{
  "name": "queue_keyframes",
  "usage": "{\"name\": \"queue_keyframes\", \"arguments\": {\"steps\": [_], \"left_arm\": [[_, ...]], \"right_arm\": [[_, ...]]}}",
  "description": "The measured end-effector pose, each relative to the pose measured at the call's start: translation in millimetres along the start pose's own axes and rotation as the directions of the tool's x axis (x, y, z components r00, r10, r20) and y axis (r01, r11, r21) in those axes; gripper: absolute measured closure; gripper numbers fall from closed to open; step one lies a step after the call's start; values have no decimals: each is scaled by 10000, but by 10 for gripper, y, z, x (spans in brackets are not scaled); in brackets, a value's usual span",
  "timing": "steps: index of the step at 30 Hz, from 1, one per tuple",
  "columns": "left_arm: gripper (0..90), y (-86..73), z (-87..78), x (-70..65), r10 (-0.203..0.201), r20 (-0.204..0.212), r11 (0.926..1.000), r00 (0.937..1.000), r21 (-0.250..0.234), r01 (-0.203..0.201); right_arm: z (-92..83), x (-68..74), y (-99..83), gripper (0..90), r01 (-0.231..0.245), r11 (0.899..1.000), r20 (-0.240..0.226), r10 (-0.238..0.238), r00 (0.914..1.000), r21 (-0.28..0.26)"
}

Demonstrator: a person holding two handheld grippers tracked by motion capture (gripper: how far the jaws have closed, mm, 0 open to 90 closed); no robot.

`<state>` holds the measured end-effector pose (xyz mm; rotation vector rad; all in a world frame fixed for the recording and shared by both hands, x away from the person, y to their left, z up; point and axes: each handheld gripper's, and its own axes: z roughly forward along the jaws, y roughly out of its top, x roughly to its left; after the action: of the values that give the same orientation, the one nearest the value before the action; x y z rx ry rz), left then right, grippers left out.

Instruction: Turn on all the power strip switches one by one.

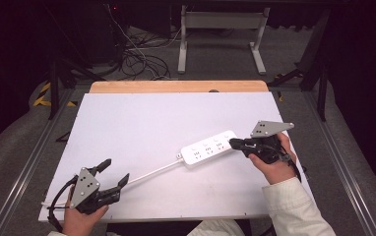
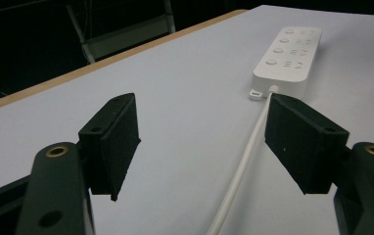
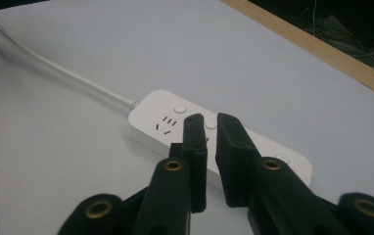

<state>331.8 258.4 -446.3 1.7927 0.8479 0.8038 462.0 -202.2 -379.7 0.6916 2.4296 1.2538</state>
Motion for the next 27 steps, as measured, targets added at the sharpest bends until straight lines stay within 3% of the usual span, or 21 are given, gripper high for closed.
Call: {"name": "queue_keyframes", "arguments": {"steps": [13,27], "left_arm": [[290,-1,3,0,35,-10,10000,10000,49,-34],[290,-1,5,5,177,-57,9998,9998,105,-177]], "right_arm": [[233,-252,145,900,-583,9956,186,570,9982,736],[626,-509,67,900,-1176,9837,938,1053,9900,1359]]}}
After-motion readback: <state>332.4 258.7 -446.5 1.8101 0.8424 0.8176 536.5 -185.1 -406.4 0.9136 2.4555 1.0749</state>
